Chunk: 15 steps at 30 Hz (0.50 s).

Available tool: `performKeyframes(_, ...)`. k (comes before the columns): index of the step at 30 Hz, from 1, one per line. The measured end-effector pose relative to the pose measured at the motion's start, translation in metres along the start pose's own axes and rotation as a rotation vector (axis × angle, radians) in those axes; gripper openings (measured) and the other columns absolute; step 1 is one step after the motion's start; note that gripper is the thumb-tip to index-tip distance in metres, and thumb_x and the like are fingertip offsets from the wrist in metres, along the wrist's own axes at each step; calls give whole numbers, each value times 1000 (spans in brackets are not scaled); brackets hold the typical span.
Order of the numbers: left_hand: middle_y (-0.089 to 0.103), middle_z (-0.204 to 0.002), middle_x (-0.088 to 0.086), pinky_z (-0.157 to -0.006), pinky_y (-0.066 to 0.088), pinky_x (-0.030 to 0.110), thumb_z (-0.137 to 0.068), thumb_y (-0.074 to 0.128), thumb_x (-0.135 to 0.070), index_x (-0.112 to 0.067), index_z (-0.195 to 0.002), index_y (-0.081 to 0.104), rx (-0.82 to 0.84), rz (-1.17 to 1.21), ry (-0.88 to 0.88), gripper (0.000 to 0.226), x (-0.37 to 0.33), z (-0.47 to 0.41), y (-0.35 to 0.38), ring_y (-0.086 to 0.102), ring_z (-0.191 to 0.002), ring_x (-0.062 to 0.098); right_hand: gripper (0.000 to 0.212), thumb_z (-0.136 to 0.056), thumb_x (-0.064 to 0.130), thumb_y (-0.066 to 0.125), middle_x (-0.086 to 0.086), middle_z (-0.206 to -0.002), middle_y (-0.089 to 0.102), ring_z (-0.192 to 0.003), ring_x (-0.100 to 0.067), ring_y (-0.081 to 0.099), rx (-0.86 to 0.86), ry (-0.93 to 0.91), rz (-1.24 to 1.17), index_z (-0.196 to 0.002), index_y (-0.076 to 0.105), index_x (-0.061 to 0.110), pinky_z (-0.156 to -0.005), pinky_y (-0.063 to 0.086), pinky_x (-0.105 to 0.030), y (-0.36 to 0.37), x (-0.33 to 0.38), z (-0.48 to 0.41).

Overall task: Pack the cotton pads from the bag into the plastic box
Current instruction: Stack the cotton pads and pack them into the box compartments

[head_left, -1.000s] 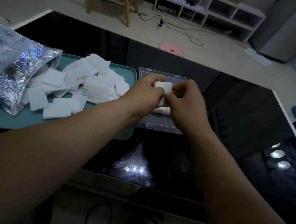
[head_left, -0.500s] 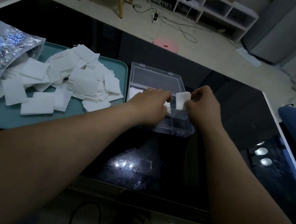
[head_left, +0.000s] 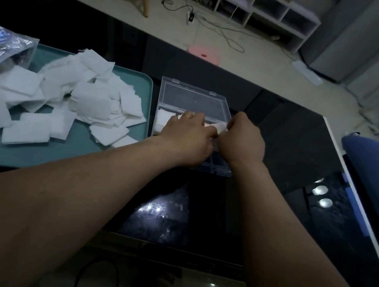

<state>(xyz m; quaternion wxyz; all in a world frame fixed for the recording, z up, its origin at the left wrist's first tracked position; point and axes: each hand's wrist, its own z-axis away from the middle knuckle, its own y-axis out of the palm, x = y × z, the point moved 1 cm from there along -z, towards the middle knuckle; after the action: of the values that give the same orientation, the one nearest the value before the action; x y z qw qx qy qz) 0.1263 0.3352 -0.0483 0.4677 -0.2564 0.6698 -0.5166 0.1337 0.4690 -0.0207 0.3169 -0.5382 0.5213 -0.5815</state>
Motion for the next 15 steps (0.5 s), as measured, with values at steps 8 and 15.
performKeyframes(8, 45, -135, 10, -107, 32, 52, -102, 37, -46, -34, -143, 47, 29, -26, -22, 44, -4, 1, -1, 37, -133, 35, 25, -94, 22, 62, -8, -121, 57, -111, -29, 53, -24, -117, 103, -119, 68, 21, -85, 46, -39, 7, 2, 1)
performKeyframes(15, 46, -134, 11, -106, 33, 52, -98, 43, -39, -29, -134, 54, 40, -84, -28, 39, -7, 1, -5, 39, -129, 36, 28, -96, 31, 53, -6, -117, 64, -113, -31, 50, 54, -110, 285, -114, 71, 19, -85, 35, -43, 9, 7, 1)
